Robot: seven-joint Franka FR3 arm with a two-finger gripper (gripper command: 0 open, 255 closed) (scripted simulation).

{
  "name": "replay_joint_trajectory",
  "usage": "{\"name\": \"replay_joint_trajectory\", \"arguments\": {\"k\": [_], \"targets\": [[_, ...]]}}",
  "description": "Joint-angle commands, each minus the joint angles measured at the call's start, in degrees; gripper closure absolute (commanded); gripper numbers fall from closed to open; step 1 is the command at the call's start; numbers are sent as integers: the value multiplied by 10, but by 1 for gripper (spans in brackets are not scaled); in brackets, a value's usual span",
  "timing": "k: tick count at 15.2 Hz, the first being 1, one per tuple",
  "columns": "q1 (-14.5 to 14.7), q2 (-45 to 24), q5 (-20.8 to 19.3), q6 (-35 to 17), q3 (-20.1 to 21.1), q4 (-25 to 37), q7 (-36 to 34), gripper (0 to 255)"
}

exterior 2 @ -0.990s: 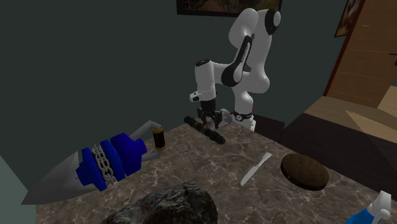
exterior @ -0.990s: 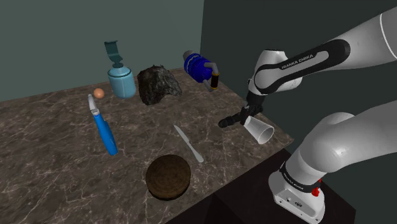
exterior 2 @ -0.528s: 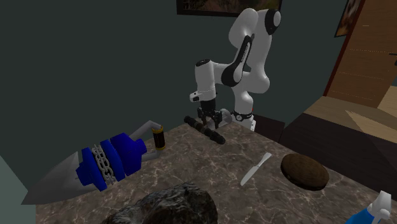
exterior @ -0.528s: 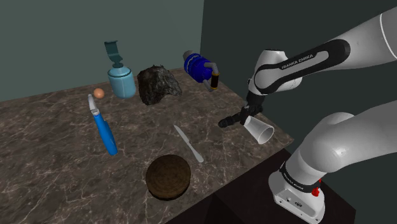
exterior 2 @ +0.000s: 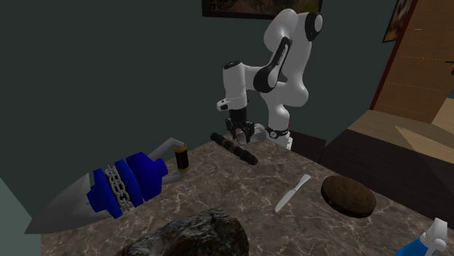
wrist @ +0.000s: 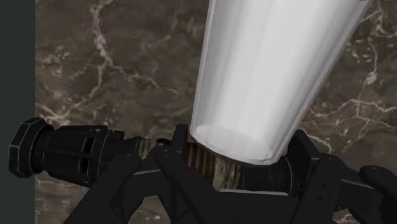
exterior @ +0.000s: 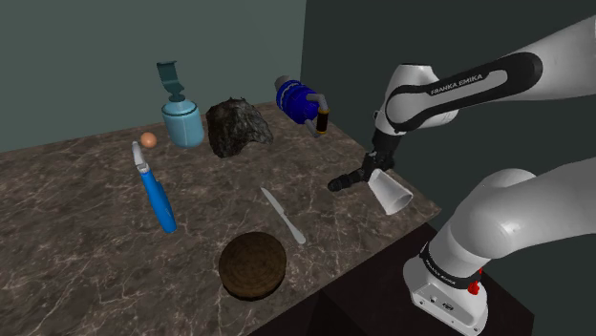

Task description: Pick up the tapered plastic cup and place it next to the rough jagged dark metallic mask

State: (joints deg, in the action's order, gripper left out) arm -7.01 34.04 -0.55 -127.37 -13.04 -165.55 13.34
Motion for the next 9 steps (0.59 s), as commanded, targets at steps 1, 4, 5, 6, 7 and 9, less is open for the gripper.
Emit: {"name": "replay_joint_trajectory", "arguments": {"k": [1, 4, 5, 6, 7, 9], "targets": [[-2, 15, -1, 23, 3, 8, -3, 255], [-3, 33, -2, 55, 6, 21, -7, 255], [-4, 39, -2, 65, 8, 26, -8, 255], [-4, 44, -2, 75, 9, 31, -9, 255], [-4, 49, -2, 85, 10, 36, -11, 255], [-5, 58, -2, 105, 12, 47, -13, 255]]}}
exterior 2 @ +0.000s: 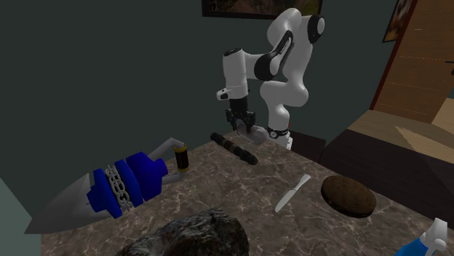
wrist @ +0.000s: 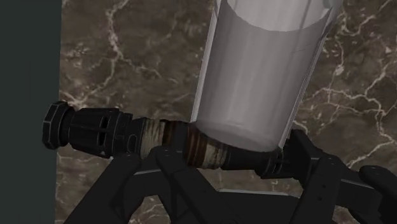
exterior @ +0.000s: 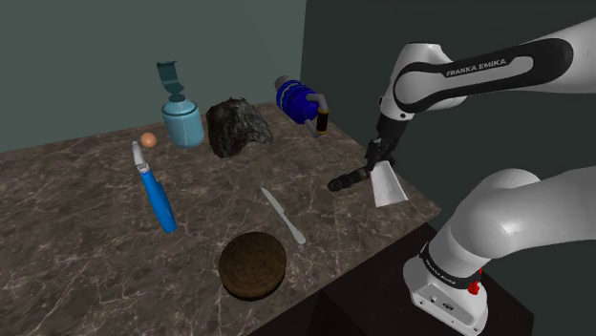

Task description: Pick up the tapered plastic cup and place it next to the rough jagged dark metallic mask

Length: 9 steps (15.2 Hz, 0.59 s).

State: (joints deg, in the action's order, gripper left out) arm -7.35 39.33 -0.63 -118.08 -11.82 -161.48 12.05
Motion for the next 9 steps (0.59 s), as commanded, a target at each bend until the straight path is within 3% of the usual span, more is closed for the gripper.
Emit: {"name": "replay_joint_trajectory", "arguments": {"k": [1, 9], "targets": [[-1, 9, -1, 21, 1, 12, -1, 255], [-1, 35, 2, 94, 9, 60, -9, 255]]}}
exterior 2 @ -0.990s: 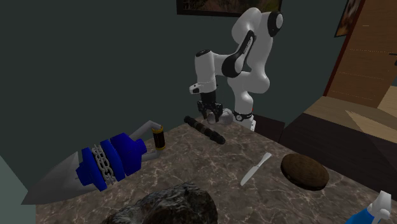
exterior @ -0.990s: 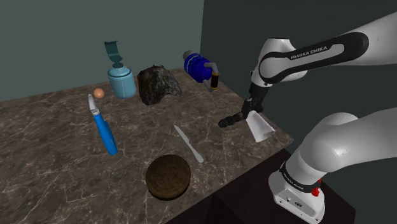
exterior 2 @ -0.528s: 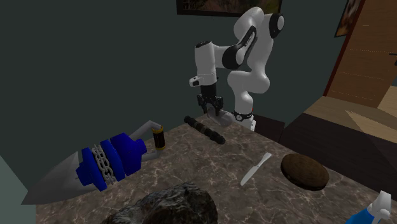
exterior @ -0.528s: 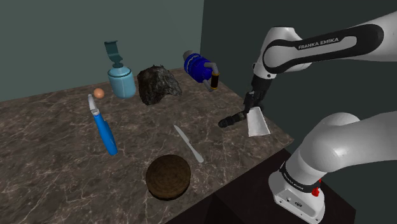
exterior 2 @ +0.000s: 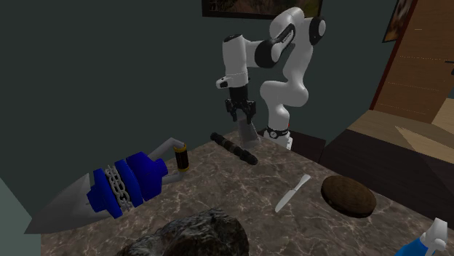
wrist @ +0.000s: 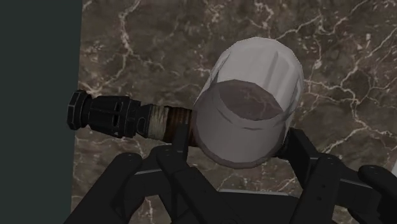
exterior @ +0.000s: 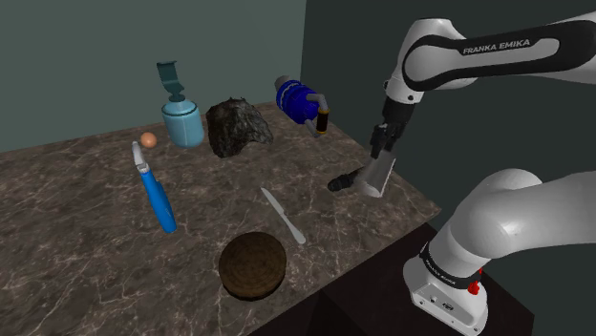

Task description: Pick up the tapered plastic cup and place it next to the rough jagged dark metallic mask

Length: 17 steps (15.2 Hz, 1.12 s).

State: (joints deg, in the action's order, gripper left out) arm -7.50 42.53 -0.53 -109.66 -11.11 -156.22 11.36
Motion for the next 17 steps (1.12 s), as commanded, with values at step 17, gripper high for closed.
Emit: {"name": "replay_joint_trajectory", "arguments": {"k": [17], "targets": [[5, 18, 8, 142, 13, 125, -14, 255]]}}
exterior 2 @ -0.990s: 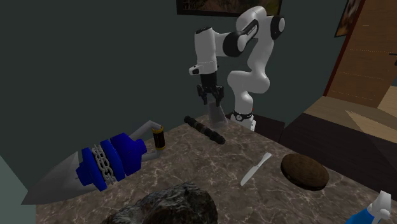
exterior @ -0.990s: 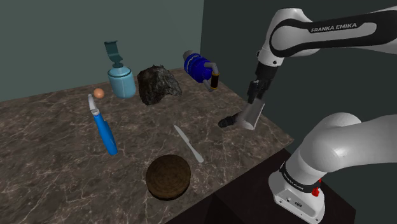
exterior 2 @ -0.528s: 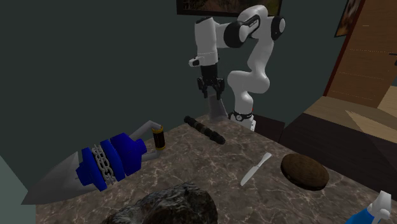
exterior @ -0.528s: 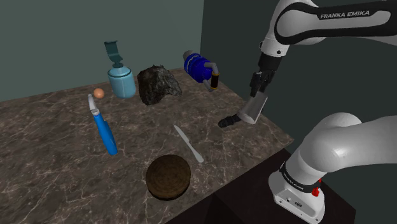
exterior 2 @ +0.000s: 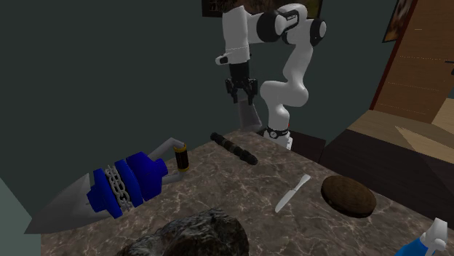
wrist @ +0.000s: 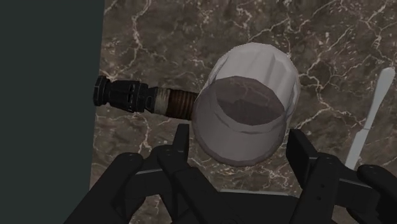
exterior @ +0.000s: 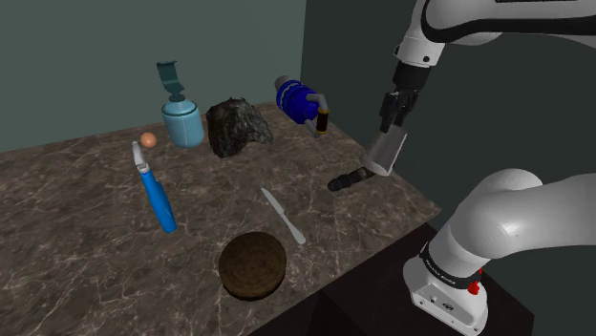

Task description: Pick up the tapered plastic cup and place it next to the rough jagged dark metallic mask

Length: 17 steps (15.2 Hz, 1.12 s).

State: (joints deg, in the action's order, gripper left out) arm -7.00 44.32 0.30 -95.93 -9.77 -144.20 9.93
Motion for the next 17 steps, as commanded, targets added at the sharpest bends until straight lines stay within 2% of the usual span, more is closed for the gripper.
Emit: {"name": "replay_joint_trajectory", "arguments": {"k": [1, 9, 17], "targets": [[7, -19, 8, -5, 7, 15, -8, 255], [49, -176, 54, -60, 52, 122, -63, 255], [76, -336, 76, -78, 87, 271, -113, 255]]}}
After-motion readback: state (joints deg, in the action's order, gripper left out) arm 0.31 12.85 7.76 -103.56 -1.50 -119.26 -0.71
